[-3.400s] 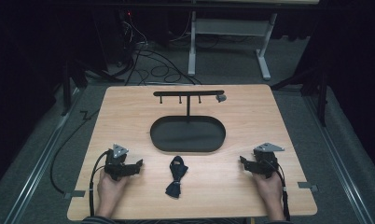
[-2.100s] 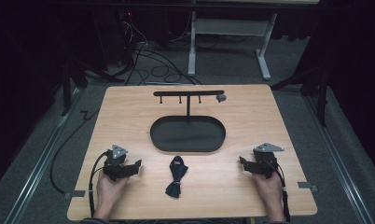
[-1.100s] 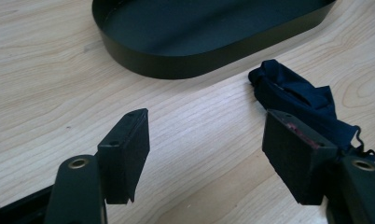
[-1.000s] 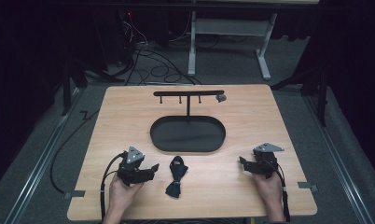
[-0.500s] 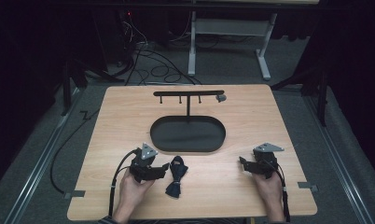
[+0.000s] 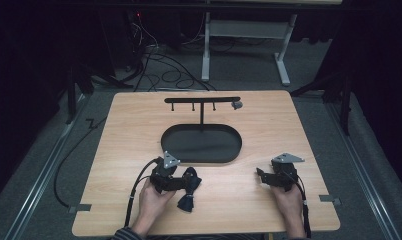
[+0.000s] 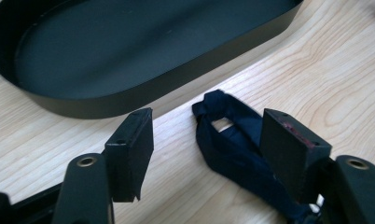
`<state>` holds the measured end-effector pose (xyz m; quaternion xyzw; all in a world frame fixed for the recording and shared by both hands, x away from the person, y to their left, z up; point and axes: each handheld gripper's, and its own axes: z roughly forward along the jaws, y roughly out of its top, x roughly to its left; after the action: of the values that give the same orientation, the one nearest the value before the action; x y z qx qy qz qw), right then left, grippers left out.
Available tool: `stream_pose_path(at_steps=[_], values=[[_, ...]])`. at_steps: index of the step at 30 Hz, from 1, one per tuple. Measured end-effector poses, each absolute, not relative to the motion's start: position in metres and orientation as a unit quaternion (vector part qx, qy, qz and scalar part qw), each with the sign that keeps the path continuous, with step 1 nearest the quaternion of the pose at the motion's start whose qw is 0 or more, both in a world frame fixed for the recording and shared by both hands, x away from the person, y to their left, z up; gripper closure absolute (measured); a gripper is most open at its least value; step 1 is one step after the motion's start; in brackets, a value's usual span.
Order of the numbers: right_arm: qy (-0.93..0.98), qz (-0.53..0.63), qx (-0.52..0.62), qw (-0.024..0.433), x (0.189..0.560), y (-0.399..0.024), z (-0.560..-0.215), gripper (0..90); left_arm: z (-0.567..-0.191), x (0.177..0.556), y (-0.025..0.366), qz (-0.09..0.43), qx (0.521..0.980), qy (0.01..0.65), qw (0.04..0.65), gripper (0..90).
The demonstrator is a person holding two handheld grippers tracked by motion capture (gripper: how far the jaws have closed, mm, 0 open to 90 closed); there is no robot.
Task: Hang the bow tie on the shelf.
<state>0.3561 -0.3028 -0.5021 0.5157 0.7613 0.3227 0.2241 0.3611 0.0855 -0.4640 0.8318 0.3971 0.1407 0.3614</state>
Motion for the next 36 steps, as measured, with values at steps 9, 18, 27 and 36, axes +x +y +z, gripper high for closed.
stream_pose_path(at_steps=[9,18,27,36], values=[[0.761,0.323,0.516,0.224,0.356,-0.303,-0.502,31.4,-0.475,0.367,0.071,0.134,0.839,0.395,0.349,38.2],[0.763,0.323,0.514,0.223,0.356,-0.303,-0.502,31.3,-0.481,0.371,0.075,0.114,0.839,0.405,0.346,50.8],[0.763,0.322,0.514,0.224,0.356,-0.303,-0.502,31.1,-0.487,0.369,0.083,0.109,0.839,0.405,0.347,75.7],[0.764,0.322,0.513,0.224,0.356,-0.303,-0.502,31.2,-0.486,0.368,0.085,0.111,0.843,0.395,0.347,88.6]])
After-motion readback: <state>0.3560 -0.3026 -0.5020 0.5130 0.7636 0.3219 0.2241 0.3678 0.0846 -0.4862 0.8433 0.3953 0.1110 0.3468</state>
